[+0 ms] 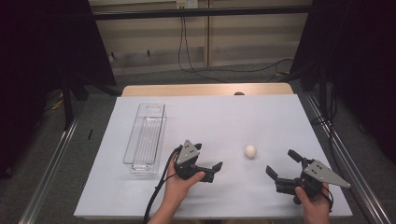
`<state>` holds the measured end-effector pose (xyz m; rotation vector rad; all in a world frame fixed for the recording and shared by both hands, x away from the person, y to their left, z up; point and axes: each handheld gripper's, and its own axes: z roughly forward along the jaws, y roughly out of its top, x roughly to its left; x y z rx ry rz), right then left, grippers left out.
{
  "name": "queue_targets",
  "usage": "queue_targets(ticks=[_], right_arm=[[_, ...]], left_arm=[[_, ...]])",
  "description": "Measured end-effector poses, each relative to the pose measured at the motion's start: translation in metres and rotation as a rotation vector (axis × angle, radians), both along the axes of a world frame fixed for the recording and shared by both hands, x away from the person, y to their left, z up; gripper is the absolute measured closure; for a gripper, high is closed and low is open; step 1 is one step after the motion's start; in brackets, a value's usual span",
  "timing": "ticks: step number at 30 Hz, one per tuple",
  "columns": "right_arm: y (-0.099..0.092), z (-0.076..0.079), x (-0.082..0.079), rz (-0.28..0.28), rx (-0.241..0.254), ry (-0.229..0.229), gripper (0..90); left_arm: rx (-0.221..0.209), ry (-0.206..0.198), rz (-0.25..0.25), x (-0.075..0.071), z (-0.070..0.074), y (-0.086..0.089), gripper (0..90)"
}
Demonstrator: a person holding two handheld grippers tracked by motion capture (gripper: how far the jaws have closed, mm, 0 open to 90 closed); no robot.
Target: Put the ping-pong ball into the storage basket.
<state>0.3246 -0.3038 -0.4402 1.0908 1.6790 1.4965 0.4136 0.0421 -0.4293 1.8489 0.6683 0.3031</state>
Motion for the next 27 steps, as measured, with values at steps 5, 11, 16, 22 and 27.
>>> queue_targets(ticks=[5, 11, 16, 22, 27], right_arm=[[0.000, 0.000, 0.000, 0.002, 0.003, 0.005, 0.1], [0.001, 0.000, 0.000, 0.003, 0.005, 0.007, 0.1], [0.001, 0.000, 0.000, 0.005, 0.004, 0.007, 0.1], [0.001, 0.000, 0.000, 0.009, 0.003, 0.006, 0.1], [0.001, 0.000, 0.000, 0.009, 0.001, 0.005, 0.1]], left_arm=[[-0.008, 0.006, -0.018, 0.002, 0.000, -0.007, 2.2], [0.000, 0.016, -0.012, 0.005, -0.001, -0.012, 2.2], [0.006, 0.021, -0.019, 0.007, -0.001, -0.017, 2.3], [0.009, 0.024, -0.021, 0.009, -0.003, -0.019, 2.3], [0.006, 0.025, -0.017, 0.010, -0.003, -0.022, 2.3]])
